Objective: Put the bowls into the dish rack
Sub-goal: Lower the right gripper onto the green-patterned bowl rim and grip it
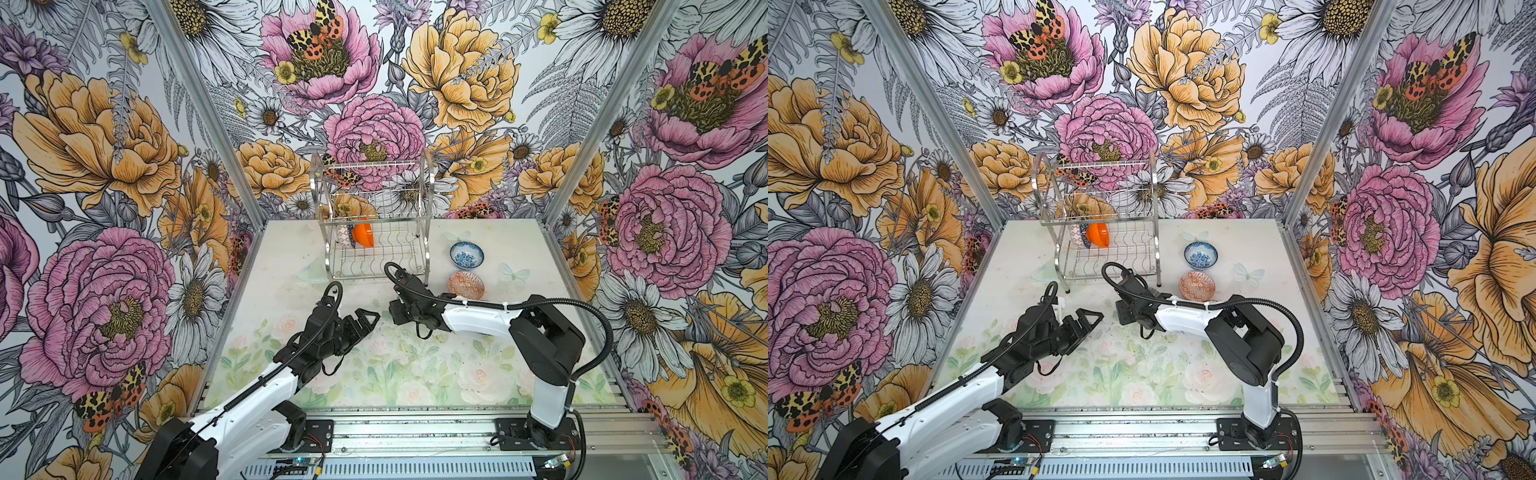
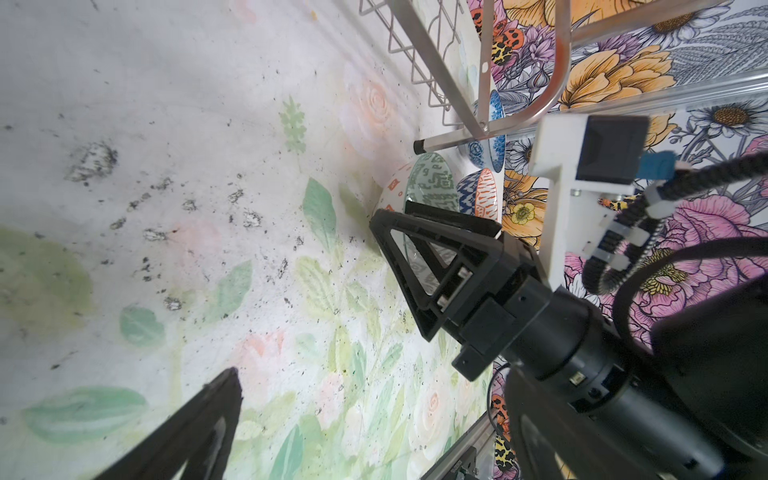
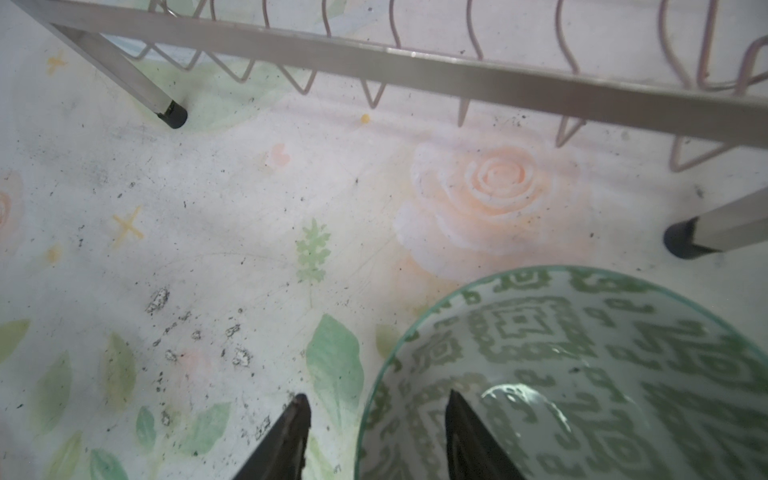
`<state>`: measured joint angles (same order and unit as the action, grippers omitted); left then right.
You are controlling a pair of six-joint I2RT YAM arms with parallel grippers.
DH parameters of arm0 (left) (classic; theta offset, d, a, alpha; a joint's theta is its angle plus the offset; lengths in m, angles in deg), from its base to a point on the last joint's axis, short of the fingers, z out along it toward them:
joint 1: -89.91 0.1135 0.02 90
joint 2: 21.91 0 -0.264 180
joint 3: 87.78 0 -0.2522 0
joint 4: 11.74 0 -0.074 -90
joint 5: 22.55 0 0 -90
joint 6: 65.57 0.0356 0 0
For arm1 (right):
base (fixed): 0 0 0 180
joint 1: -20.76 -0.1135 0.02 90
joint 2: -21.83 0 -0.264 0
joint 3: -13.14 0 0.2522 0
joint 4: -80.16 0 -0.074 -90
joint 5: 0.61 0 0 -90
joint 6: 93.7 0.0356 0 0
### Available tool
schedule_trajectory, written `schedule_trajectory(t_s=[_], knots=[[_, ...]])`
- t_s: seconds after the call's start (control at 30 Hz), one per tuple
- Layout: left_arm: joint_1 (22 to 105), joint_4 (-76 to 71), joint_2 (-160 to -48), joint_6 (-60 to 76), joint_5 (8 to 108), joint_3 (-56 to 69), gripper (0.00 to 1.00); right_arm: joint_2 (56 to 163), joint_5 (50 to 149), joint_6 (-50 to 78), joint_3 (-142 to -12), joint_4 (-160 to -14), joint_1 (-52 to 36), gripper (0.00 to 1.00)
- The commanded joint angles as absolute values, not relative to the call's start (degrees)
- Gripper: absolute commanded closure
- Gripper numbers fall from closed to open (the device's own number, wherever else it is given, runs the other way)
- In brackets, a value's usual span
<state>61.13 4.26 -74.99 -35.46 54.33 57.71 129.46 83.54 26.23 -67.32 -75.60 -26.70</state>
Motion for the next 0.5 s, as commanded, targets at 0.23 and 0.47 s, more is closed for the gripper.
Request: schedule_trajectory(t_s=[0.23, 0.47], knots=[[62.47, 3.42, -73.94, -35.12, 52.37, 59.21, 0.01, 132.05, 80.47, 25.72, -70.77, -70.64, -27.42, 0.59], [62.66, 3.39, -74.34, -35.05, 52.31, 58.71, 0.01, 132.32, 81.00, 25.22, -71.35, -69.69, -27.76, 0.78]])
